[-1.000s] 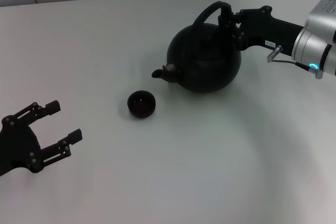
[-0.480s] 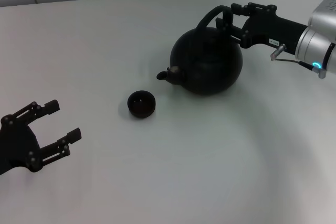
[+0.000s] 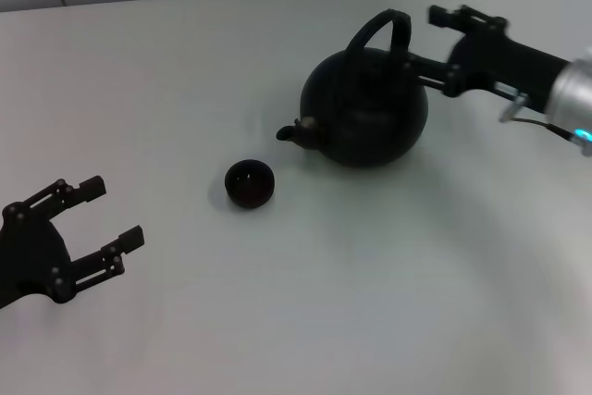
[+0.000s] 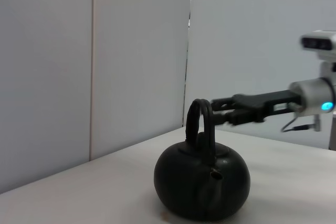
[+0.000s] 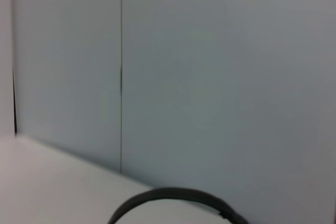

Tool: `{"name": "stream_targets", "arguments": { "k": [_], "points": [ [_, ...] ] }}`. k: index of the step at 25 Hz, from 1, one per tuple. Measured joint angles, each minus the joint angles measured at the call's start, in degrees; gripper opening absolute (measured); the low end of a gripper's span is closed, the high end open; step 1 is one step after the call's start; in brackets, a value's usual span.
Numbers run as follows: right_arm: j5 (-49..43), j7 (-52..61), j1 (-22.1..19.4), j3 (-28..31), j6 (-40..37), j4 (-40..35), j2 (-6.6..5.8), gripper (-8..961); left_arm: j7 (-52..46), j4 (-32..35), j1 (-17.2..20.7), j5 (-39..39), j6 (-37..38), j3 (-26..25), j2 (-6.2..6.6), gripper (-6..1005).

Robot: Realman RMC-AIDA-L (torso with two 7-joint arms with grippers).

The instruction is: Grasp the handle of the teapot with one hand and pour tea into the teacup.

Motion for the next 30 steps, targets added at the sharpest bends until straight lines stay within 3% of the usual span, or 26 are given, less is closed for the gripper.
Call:
{"name": "stream_targets", "arguments": {
  "k": [5,9,17,21,22,25,30],
  "points": [
    [8.37,-3.47,-8.78,0.41,-9.15,-0.26,-0.14,774,0.08,0.01,-0.23,0.00,-0.01,-0.07,0.06,789],
    [11.88,-5.99,-12.96,2.18,-13.38,1.50,-0.16,774,0.35,0.00,-0.36,0.00,-0.01,-0.09,0.10,789],
    [10.81,-5.46,-13.27,3.73,-16.49,3.31,-0.67,775,0.04,0.05,-0.48,0.00,-0.01,0.16,0.10,788],
    [0.20,-1.00,-12.45,3.50,-23.10,1.38,-2.98,775,-0.16,0.05,-0.57,0.02,0.03,0.28,0.20,788],
    [-6.74,2.89,-11.72,4.05,-27.17,-0.07,-4.04,775,-0.37,0.09,-0.62,0.03,0.23,0.29,0.23,788],
    [-12.60,6.55,-11.13,4.97,-29.42,-1.56,-4.54,774,-0.90,0.28,-0.90,0.28,1.11,0.33,0.33,788],
    [-14.19,6.83,-10.86,5.10,-29.32,-2.93,-4.22,774,-1.36,0.36,-1.25,0.53,1.20,0.42,0.34,788]
  ]
}}
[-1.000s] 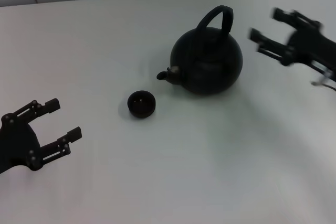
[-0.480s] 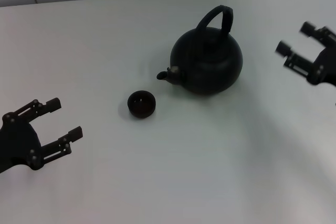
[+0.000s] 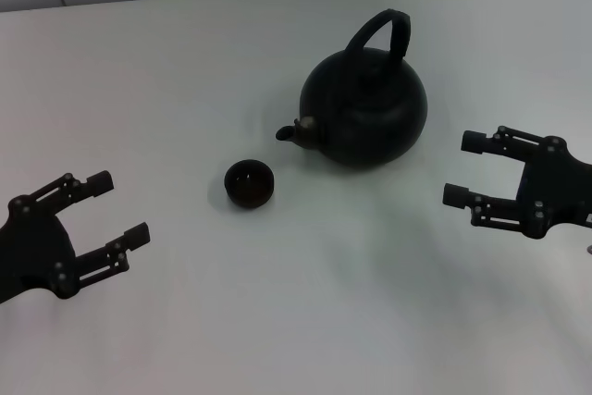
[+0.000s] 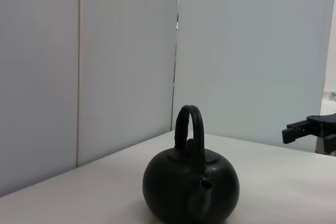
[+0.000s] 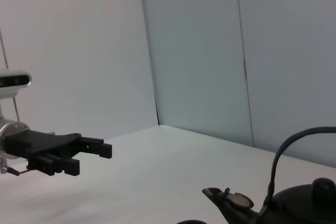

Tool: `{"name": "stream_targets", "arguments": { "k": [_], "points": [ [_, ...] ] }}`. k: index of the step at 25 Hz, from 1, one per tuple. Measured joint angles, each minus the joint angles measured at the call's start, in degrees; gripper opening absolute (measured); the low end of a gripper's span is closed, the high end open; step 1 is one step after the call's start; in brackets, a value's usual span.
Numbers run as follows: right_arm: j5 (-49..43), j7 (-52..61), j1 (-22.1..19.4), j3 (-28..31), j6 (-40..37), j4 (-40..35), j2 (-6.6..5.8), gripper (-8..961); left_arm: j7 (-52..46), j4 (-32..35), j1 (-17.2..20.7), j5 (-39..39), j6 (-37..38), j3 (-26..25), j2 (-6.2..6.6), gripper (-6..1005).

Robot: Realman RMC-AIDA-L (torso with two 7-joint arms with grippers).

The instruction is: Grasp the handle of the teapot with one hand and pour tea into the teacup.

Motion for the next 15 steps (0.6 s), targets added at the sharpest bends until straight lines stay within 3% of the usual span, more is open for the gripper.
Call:
{"name": "stream_targets", "arguments": {
  "k": [5,6,7,9,10,11,15],
  "points": [
    [-4.68,1.88,0.80,0.13,-0.08,-3.78,0.00,774,-3.29,2.71,-1.15,-0.02,-0.02,1.92,0.56,788],
    [-6.38,3.26,1.22,0.14,-0.19,-5.38,-0.07,774,-5.38,3.99,-1.72,0.04,-0.07,3.74,1.14,788],
    [-8.32,4.74,1.83,0.15,-0.35,-6.99,-0.20,774,-9.62,6.03,-3.08,0.02,-0.27,7.16,2.61,788],
    [-11.00,6.70,2.94,0.16,-0.49,-8.74,-0.49,774,-9.62,6.03,-3.08,0.02,-0.27,7.16,2.61,788],
    [-12.23,7.66,3.65,0.16,-0.56,-9.44,-0.67,774,-13.89,6.87,-5.07,0.91,-0.44,10.07,4.88,788],
    [-13.30,8.33,4.29,0.16,-0.64,-9.98,-0.82,774,-15.29,6.96,-6.09,1.79,-0.49,10.69,5.74,788],
    [-16.18,10.24,6.18,0.16,-1.17,-11.34,-1.03,774,-17.76,7.22,-8.84,6.77,-0.54,10.44,6.72,788]
  ]
}}
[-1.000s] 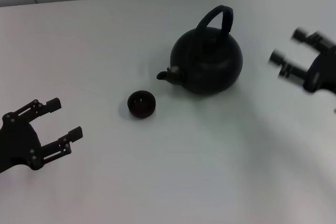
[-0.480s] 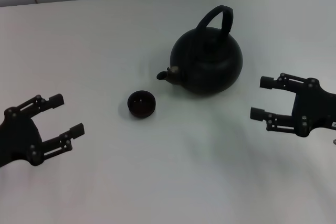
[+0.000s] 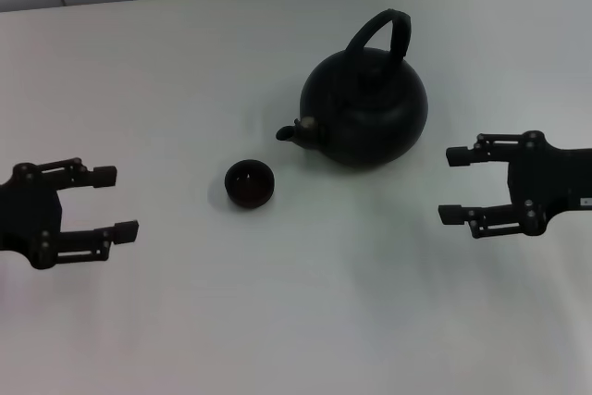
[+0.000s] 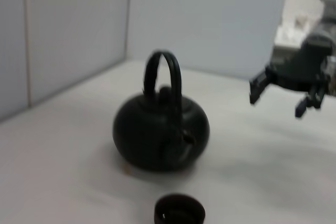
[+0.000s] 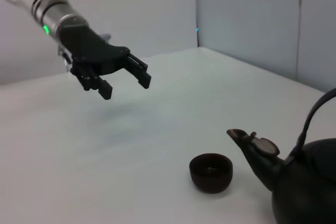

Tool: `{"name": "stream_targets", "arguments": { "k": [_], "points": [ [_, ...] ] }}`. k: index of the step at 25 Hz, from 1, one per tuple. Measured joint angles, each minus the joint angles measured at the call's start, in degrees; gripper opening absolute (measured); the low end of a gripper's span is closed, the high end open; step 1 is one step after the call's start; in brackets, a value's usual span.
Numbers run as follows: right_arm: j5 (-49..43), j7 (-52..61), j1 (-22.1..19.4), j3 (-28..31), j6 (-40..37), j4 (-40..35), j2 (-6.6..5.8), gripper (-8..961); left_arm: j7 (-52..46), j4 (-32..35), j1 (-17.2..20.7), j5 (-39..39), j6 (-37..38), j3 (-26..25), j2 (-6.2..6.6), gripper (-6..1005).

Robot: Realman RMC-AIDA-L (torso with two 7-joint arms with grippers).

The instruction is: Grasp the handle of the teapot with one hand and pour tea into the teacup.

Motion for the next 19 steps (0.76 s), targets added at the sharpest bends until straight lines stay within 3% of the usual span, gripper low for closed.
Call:
{"name": "stream_targets", "arguments": {
  "k": [6,19],
  "points": [
    [-0.53,0.38,0.46,-0.05,-0.23,-0.62,0.43,774,-0.33,1.29,-0.61,1.24,0.23,0.04,-0.75,788],
    [-0.56,0.71,0.65,-0.22,0.18,-1.13,0.62,774,-0.74,1.56,-0.74,1.25,0.61,-0.04,-0.74,788]
  ]
}}
